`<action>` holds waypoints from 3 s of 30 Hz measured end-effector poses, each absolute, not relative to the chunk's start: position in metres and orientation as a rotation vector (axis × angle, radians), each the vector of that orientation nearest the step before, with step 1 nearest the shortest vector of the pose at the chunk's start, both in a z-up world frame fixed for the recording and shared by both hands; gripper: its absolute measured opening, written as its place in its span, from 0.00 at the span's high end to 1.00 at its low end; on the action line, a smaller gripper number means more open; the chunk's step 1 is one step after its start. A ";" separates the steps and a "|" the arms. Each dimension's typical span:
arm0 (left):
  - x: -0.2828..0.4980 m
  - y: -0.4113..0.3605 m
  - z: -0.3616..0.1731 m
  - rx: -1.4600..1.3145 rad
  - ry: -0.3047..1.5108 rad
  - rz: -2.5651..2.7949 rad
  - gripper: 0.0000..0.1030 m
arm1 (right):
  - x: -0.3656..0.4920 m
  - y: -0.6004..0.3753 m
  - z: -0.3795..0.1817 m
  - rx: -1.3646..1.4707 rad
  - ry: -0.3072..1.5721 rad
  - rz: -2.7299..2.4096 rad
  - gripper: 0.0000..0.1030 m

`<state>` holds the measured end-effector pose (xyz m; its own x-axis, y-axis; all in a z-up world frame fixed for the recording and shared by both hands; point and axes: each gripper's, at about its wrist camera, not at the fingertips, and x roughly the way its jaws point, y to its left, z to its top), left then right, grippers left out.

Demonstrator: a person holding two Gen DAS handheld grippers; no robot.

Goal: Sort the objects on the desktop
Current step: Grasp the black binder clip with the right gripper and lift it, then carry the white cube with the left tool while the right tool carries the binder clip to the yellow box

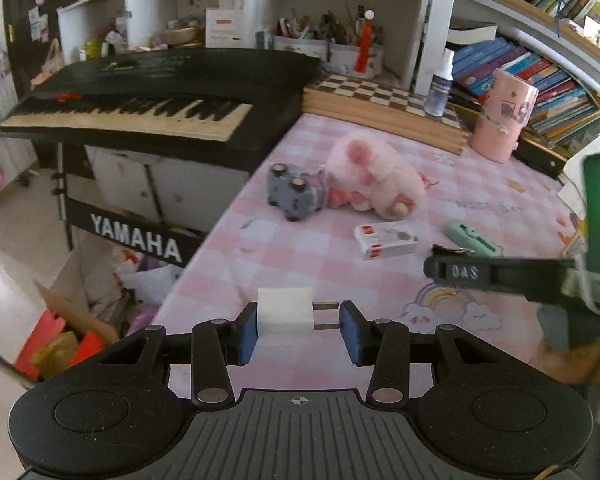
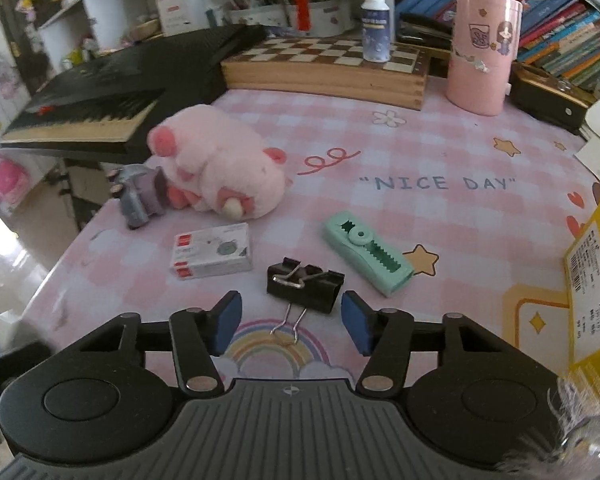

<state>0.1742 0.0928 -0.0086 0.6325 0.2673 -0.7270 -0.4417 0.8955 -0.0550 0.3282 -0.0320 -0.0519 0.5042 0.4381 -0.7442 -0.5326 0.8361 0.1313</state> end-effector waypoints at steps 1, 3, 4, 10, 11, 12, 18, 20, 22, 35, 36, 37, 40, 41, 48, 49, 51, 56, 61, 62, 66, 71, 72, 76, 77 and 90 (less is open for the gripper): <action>0.172 0.093 -0.008 -0.232 0.790 0.415 0.59 | 0.330 -0.030 -0.054 -0.115 0.858 0.575 0.49; 0.168 0.095 -0.006 -0.228 0.794 0.428 0.59 | 0.332 -0.026 -0.057 -0.107 0.841 0.547 0.49; 0.167 0.096 -0.005 -0.229 0.795 0.435 0.59 | 0.333 -0.025 -0.058 -0.102 0.835 0.538 0.49; 0.157 0.104 -0.005 -0.250 0.789 0.458 0.59 | 0.332 -0.023 -0.059 -0.123 0.809 0.515 0.58; 0.155 0.104 -0.004 -0.251 0.784 0.455 0.59 | 0.331 -0.022 -0.060 -0.143 0.798 0.515 0.60; 0.154 0.103 -0.003 -0.250 0.777 0.450 0.59 | 0.331 -0.022 -0.061 -0.152 0.791 0.523 0.60; 0.150 0.100 0.010 -0.252 0.711 0.401 0.59 | 0.324 -0.042 -0.040 -0.076 0.772 0.559 0.61; 0.148 0.100 0.018 -0.260 0.679 0.383 0.59 | 0.314 -0.050 -0.023 -0.061 0.725 0.582 0.61; 0.145 0.099 0.027 -0.265 0.646 0.362 0.59 | 0.305 -0.059 -0.005 -0.052 0.682 0.600 0.60; 0.124 0.080 0.058 -0.291 0.540 0.142 0.59 | 0.221 -0.114 0.062 -0.018 0.543 0.638 0.60; 0.122 0.078 0.057 -0.288 0.544 0.123 0.59 | 0.216 -0.116 0.062 -0.017 0.546 0.628 0.60; 0.120 0.075 0.056 -0.282 0.548 0.103 0.59 | 0.211 -0.118 0.061 -0.014 0.554 0.619 0.60; 0.110 0.068 0.053 -0.269 0.560 0.047 0.59 | 0.197 -0.126 0.057 0.001 0.582 0.571 0.60; 0.106 0.066 0.052 -0.268 0.564 0.032 0.59 | 0.193 -0.128 0.056 0.009 0.590 0.555 0.60; 0.069 0.066 0.043 -0.284 0.592 -0.013 0.59 | 0.149 -0.140 0.046 0.043 0.637 0.466 0.60; 0.064 0.067 0.041 -0.289 0.601 -0.018 0.59 | 0.141 -0.141 0.044 0.043 0.639 0.449 0.60; 0.054 0.068 0.037 -0.297 0.624 -0.029 0.59 | 0.125 -0.143 0.041 0.043 0.639 0.416 0.60; 0.030 0.066 0.028 -0.312 0.663 -0.067 0.59 | 0.090 -0.151 0.031 0.063 0.673 0.362 0.60; 0.023 0.056 0.027 -0.309 0.669 -0.127 0.59 | 0.060 -0.158 0.025 0.059 0.707 0.338 0.60; 0.023 0.052 0.027 -0.303 0.670 -0.145 0.59 | 0.055 -0.161 0.026 0.060 0.709 0.320 0.60; 0.027 0.030 0.027 -0.278 0.674 -0.237 0.59 | 0.040 -0.184 0.028 0.082 0.702 0.230 0.60; 0.033 0.000 0.024 -0.241 0.688 -0.348 0.59 | 0.022 -0.217 0.025 0.119 0.703 0.121 0.60; 0.033 -0.005 0.024 -0.231 0.689 -0.365 0.59 | 0.018 -0.224 0.024 0.131 0.699 0.095 0.60; 0.035 -0.025 0.024 -0.196 0.690 -0.429 0.59 | 0.007 -0.248 0.023 0.178 0.689 0.012 0.60; 0.037 -0.029 0.024 -0.190 0.690 -0.438 0.59 | 0.005 -0.252 0.023 0.186 0.686 0.000 0.60; 0.049 -0.056 0.031 -0.169 0.677 -0.436 0.59 | 0.016 -0.283 0.026 0.215 0.675 -0.021 0.60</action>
<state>0.0494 -0.0556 0.0307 0.6940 -0.4423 -0.5682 0.3342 0.8968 -0.2899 0.0163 -0.2834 0.0264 0.7811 0.0505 -0.6224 0.0885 0.9777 0.1904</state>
